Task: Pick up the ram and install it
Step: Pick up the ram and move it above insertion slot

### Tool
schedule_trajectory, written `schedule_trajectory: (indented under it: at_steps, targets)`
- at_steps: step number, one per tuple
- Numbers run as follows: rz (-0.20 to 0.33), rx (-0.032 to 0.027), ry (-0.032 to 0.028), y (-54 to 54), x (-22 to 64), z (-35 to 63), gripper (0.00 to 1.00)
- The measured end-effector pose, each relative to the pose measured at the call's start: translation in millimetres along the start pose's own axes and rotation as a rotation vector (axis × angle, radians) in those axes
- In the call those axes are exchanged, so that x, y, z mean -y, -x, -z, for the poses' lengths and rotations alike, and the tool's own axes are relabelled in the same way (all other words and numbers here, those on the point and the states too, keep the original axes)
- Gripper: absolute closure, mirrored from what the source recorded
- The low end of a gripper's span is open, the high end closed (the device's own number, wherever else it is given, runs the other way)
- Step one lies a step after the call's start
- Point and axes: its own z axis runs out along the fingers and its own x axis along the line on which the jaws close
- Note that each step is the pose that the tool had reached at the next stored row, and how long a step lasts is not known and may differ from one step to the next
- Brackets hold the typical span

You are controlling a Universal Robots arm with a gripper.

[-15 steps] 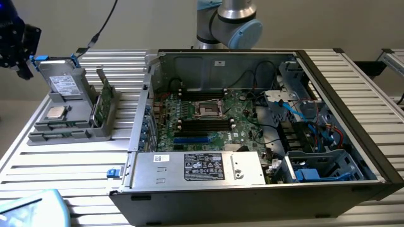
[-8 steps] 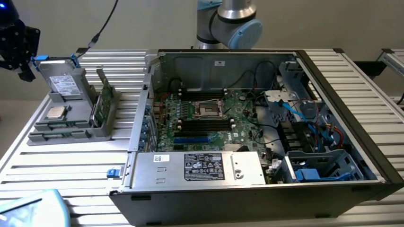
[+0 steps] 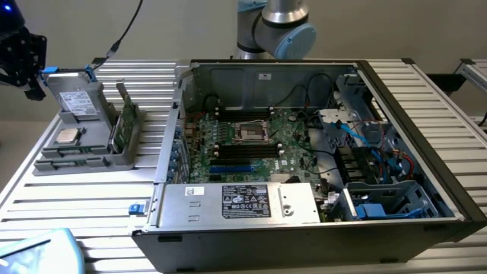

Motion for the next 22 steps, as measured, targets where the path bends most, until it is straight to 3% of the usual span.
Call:
schedule_trajectory:
  at_steps: [11, 13, 18, 22]
  targets:
    - [0.199, -0.0125, -0.0102, 0.2, 0.3, -5.0, 0.89]
    - [0.204, -0.0127, -0.0104, 0.2, 0.3, -5.1, 0.88]
    - [0.204, -0.0126, -0.0108, 0.2, 0.4, -7.4, 0.69]
    - [0.204, -0.0127, -0.0106, 0.0, 0.9, -14.5, 0.69]
